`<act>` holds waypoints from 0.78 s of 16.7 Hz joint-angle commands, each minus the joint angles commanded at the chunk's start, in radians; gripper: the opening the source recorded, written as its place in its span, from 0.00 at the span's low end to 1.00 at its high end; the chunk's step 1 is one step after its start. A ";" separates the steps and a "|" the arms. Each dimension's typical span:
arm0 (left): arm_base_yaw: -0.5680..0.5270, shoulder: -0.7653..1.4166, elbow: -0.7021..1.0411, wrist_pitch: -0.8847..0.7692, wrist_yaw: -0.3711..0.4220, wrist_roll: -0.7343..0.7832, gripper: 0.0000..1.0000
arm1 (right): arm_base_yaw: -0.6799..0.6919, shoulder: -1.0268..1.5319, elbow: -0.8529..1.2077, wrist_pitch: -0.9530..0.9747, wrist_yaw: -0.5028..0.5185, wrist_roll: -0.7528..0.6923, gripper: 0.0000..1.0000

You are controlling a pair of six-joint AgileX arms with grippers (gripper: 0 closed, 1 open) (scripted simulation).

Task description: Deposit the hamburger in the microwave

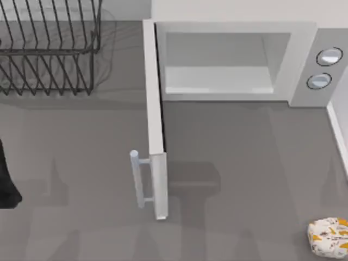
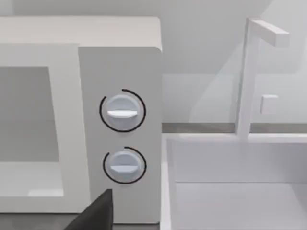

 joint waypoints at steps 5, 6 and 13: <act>0.000 0.000 0.000 0.000 0.000 0.000 1.00 | 0.025 0.066 0.055 -0.058 0.001 0.023 1.00; 0.000 0.000 0.000 0.000 0.000 0.000 1.00 | 0.041 0.109 0.087 -0.094 0.001 0.037 1.00; 0.000 0.000 0.000 0.000 0.000 0.000 1.00 | 0.206 0.677 0.403 -0.481 -0.003 0.185 1.00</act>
